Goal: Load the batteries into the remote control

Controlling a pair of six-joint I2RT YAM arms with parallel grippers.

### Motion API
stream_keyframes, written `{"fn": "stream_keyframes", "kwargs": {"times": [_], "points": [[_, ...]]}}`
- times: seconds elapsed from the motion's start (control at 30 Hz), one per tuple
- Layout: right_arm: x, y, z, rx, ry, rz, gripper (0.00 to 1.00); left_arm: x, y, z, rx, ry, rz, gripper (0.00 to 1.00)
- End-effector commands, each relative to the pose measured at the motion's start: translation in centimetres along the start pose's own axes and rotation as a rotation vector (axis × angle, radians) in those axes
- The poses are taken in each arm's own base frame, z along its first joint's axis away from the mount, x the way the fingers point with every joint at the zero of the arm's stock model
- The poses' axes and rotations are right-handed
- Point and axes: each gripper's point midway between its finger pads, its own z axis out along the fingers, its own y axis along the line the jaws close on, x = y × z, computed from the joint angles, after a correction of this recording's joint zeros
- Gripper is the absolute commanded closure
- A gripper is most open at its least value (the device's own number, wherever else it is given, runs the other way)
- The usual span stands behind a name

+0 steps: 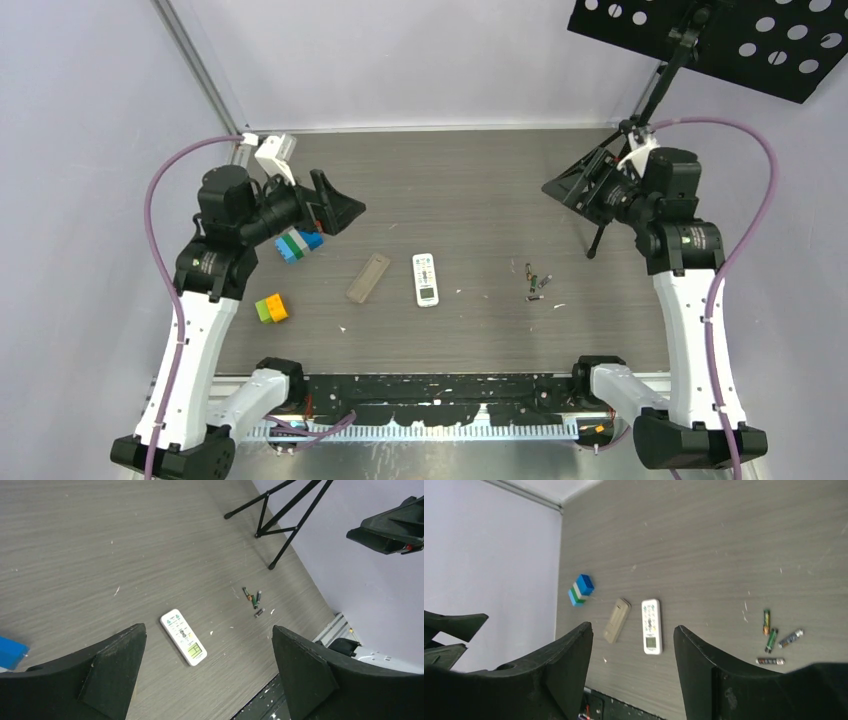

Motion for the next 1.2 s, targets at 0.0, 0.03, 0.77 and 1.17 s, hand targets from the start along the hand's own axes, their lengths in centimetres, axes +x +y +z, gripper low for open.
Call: {"fn": "stream_keyframes", "kwargs": {"times": [0.0,0.03,0.77,1.17], "points": [[1.9,-1.4,1.5,-0.002,0.051,-0.001,0.34,0.7,0.0,0.1,0.029,-0.034,0.011,0.0],[2.4,-1.7,1.8,0.002,0.059,0.015,0.34,1.5,0.5,0.3,0.02,-0.02,0.005,0.0],[21.6,-0.6,13.9,0.107,0.386,-0.151,0.3,18.5,15.1,5.2,-0.51,0.146,-0.445,0.1],[24.4,-1.8,18.1,0.209,0.442,-0.231,0.3,24.6,16.0,8.2,-0.557,0.35,-0.289,0.12]]}}
